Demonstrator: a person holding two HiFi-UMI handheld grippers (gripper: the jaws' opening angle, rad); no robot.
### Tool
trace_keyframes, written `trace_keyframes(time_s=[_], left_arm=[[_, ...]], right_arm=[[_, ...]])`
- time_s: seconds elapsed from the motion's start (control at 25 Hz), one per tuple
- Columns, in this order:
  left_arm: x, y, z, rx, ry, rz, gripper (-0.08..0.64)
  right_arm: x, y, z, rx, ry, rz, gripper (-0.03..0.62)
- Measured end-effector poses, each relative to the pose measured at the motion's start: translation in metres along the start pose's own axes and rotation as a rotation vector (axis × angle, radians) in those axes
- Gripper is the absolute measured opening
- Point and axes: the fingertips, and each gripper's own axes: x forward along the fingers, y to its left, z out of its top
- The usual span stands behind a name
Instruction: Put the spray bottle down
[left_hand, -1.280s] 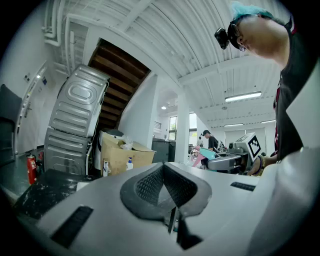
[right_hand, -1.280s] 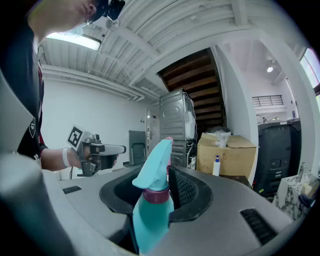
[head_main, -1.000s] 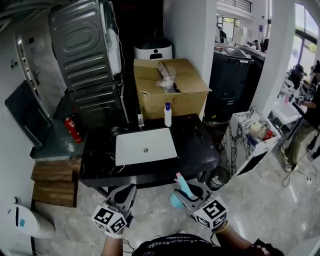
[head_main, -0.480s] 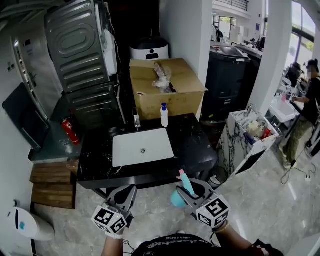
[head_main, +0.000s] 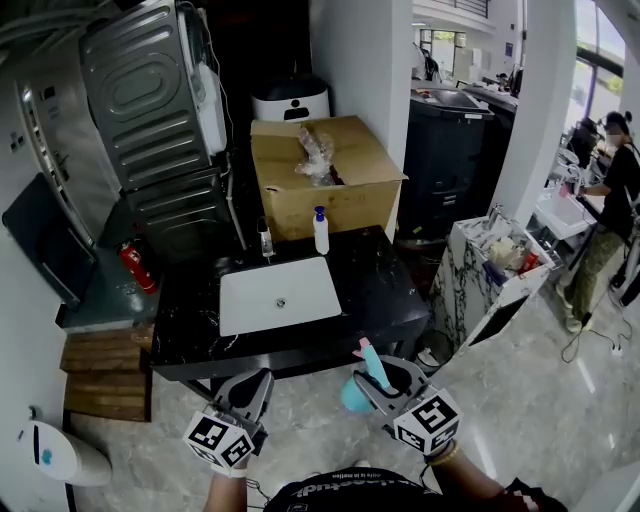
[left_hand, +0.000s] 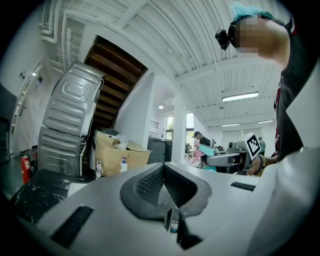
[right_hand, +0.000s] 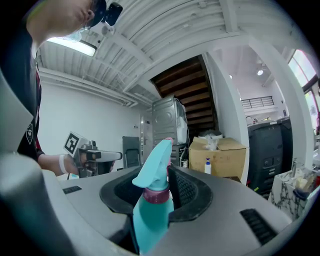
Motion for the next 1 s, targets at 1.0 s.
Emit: trace_keyframes(time_s=[1.0], left_arm=[[0.091,-0.064,-0.015,0.016,0.037,-0.038,0.015]], right_arm=[[-0.061,-0.103,-0.034,0.087,0.031,-0.073,0.170]])
